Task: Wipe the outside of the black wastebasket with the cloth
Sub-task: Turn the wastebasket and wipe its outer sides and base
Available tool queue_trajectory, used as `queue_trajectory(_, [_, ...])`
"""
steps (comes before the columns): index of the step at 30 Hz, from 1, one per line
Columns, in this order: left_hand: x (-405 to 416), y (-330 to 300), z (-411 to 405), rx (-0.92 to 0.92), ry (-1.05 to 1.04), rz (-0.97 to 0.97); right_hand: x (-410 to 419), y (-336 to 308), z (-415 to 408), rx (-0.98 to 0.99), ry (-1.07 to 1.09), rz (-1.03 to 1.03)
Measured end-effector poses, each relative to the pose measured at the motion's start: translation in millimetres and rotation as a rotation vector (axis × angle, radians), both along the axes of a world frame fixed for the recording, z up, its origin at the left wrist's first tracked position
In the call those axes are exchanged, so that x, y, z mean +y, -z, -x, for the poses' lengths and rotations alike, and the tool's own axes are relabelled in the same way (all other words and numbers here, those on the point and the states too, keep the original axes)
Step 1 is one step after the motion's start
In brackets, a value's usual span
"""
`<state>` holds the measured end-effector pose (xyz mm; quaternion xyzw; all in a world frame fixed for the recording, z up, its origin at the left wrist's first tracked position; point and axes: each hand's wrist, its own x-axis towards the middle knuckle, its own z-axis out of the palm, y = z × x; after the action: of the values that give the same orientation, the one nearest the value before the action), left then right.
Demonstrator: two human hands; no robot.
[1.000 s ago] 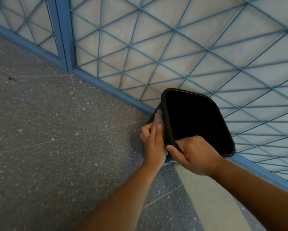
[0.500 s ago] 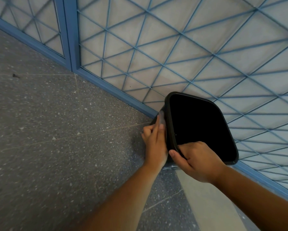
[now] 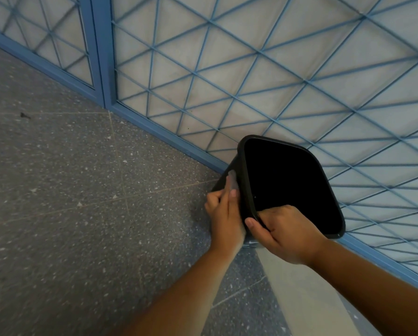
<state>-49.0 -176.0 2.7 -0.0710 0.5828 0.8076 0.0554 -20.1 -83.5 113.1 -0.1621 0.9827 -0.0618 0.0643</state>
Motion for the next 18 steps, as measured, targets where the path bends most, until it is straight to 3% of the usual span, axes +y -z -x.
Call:
queue_trajectory(3, [0,0,-13,0.132,0.024,0.062,2,0,-1,-0.003,-0.006,0.003])
queue_trajectory(6, [0,11,-10,-0.03,-0.007,-0.051,3,1,-2,-0.003,0.024,0.014])
queue_trajectory(9, [1,-6,-11,0.01,0.006,-0.115,2,0,-1,0.004,0.003,0.014])
queue_trajectory(11, [-3,-4,-21,0.062,0.037,-0.09,2,0,-2,-0.008,0.005,0.007])
queue_trajectory(15, [-5,6,-12,-0.049,0.003,0.006,0,-1,-1,-0.017,0.035,0.006])
queue_trajectory(18, [-1,-10,-16,0.098,0.02,0.081,0,-1,1,-0.011,0.007,0.004])
